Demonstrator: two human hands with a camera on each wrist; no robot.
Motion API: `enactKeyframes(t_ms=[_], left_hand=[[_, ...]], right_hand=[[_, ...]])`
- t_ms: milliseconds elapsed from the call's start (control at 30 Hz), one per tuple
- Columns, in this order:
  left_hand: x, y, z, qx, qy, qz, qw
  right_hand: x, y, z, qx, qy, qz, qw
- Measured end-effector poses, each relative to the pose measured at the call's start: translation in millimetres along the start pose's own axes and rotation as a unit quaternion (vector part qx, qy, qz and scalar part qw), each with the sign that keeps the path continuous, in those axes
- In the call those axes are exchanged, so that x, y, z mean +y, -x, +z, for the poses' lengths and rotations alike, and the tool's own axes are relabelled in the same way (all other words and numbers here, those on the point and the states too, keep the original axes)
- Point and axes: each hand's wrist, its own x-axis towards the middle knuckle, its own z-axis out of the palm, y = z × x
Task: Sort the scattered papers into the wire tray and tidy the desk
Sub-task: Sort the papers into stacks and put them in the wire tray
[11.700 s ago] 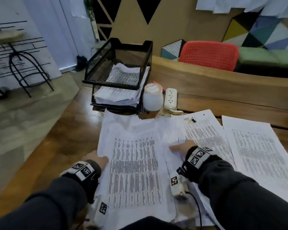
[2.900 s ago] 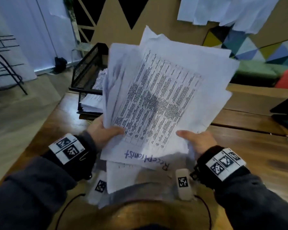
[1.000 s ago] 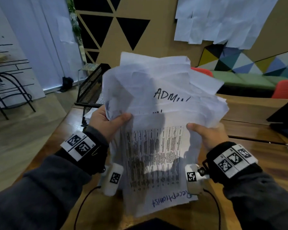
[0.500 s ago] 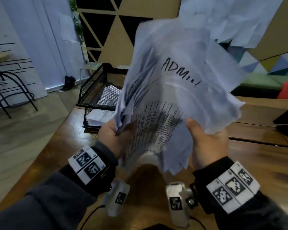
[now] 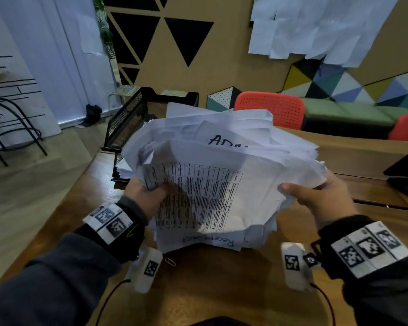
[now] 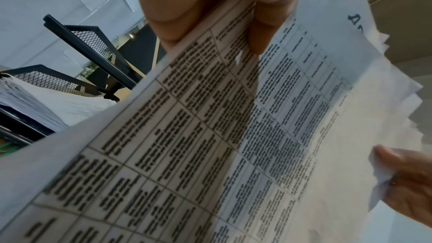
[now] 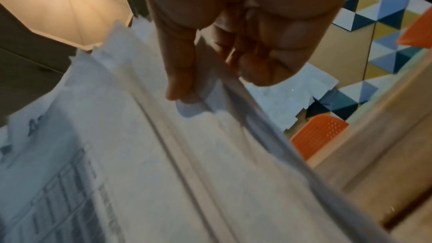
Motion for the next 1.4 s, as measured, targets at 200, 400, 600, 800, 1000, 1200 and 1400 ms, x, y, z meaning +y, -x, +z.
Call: enactKeyframes(t_ms=[200, 400, 600, 800, 1000, 1200, 1400], left_hand=[[-3, -13, -1, -0.037, 0.067, 0.004, 0.997], [-11, -22, -1, -0.004, 0.120, -0.069, 0.990], [-8, -23, -1, 0.003, 0.116, -0.060, 0.991], [-7, -22, 2, 0.001, 0.172, -0.064, 0.983], [-20, -31, 1, -0.044, 0.211, -0.107, 0.971], [-2, -28, 8, -0.119, 0.249, -0.027, 0.961], [-4, -32, 8, -0.124, 0.259, -0.028, 0.958]], right_hand=[[-20, -7, -6, -0.005, -0.009, -0.096, 0.995], [-23, -8, -5, -0.053, 0.047, -0.139, 0.988], [-32, -6, -6, -0.058, 0.115, -0.137, 0.982], [-32, -10, 2, -0.007, 0.074, -0.200, 0.977], [-28, -16, 9, 0.065, 0.008, -0.196, 0.978], [-29, -19, 20, 0.069, -0.017, -0.195, 0.978], [-31, -28, 11, 0.120, 0.099, -0.182, 0.971]])
